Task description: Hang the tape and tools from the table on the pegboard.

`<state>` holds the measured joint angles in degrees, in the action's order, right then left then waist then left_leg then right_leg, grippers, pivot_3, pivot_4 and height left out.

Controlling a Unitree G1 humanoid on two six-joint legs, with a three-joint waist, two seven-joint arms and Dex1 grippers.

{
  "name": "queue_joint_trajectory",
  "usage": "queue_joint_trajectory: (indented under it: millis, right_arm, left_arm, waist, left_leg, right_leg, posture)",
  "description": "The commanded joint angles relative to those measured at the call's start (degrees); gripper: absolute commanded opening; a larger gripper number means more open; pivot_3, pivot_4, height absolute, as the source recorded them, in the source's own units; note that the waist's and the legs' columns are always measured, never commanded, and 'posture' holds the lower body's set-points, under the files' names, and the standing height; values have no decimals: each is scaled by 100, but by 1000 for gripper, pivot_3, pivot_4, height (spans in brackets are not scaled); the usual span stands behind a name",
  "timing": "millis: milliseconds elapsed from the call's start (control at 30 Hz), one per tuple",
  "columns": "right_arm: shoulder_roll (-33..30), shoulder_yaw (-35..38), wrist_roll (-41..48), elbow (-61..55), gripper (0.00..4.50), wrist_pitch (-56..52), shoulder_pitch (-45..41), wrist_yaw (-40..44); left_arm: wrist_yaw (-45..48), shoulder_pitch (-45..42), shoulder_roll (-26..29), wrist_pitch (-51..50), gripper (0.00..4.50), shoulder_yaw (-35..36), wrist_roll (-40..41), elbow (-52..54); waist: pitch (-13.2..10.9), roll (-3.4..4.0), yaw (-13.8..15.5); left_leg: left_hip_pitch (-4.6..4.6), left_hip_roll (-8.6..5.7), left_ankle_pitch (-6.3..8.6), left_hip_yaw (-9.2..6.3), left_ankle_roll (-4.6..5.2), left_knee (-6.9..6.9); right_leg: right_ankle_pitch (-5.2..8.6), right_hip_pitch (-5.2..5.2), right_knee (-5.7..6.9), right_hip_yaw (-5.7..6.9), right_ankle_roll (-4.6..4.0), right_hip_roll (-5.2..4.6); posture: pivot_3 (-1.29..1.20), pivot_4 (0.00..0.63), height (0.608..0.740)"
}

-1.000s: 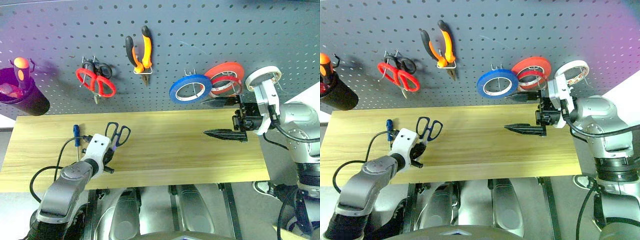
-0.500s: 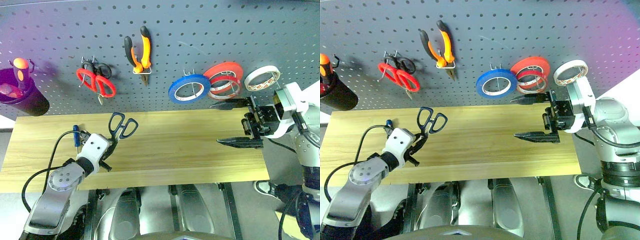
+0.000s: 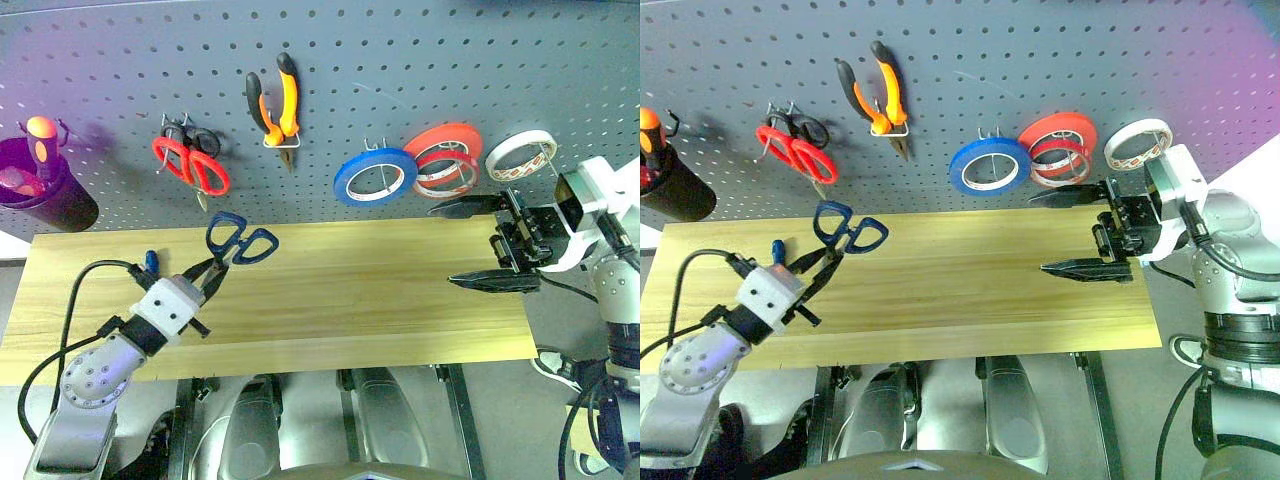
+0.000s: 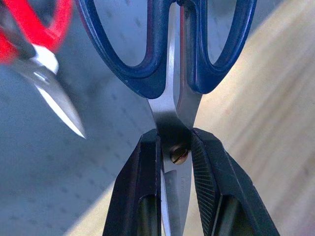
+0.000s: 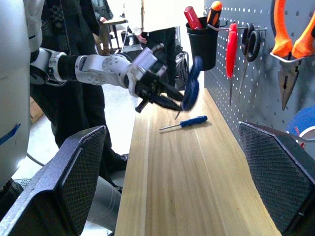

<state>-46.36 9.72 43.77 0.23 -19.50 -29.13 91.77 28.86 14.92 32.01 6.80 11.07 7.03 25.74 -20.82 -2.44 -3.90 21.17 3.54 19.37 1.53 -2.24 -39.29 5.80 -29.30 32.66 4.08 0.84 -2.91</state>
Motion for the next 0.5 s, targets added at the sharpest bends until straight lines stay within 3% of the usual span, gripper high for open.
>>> queue_joint_trajectory:
  millis: [33, 500]
  right_arm:
    - [-114, 81, 51, 78, 4500, 48, -138, 73]
    - [-195, 211, 505, 533, 4500, -163, -249, 73]
  left_arm:
    - [120, 190, -98, 135, 673, 188, 463, 498]
    - [226, 641, -378, 197, 673, 935, 1274, 692]
  waist:
    - [1, -2, 5]
    - [46, -4, 22]
  left_leg:
    - [0, 0, 0, 2, 0, -1]
    - [-6, 3, 0, 1, 0, -72]
  right_leg:
    - [0, 0, 2, -3, 0, 0]
    - [-1, 17, 41, -28, -4, 16]
  posture:
    - [-75, 292, 733]
    - [-33, 243, 733]
